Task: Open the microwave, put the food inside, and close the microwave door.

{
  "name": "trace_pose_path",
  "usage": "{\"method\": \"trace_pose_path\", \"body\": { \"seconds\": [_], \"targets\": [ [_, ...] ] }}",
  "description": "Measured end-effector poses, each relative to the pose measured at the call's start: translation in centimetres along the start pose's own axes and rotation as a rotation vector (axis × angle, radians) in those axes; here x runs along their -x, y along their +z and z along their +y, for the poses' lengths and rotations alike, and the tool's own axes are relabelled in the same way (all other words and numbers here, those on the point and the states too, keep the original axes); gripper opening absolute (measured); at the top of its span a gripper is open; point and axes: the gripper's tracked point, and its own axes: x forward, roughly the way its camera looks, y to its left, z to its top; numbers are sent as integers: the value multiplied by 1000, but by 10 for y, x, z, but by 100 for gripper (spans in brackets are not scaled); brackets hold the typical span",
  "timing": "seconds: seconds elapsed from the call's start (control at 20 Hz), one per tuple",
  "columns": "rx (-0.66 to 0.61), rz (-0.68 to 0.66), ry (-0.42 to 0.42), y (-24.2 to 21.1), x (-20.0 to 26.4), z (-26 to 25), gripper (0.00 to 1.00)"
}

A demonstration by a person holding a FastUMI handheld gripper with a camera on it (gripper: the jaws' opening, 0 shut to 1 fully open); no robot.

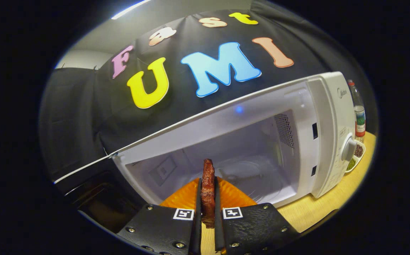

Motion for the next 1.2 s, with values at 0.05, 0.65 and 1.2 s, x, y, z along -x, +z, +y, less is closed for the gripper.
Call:
{"method": "trace_pose_path", "body": {
  "seconds": [0.05,0.65,1.2],
  "targets": [
    [-47,-3,-6,0,-10,-1,15],
    [23,-97,-189,4,-67,-49,29],
    [91,-19,-208,-8,-59,-64,95]
  ]
}}
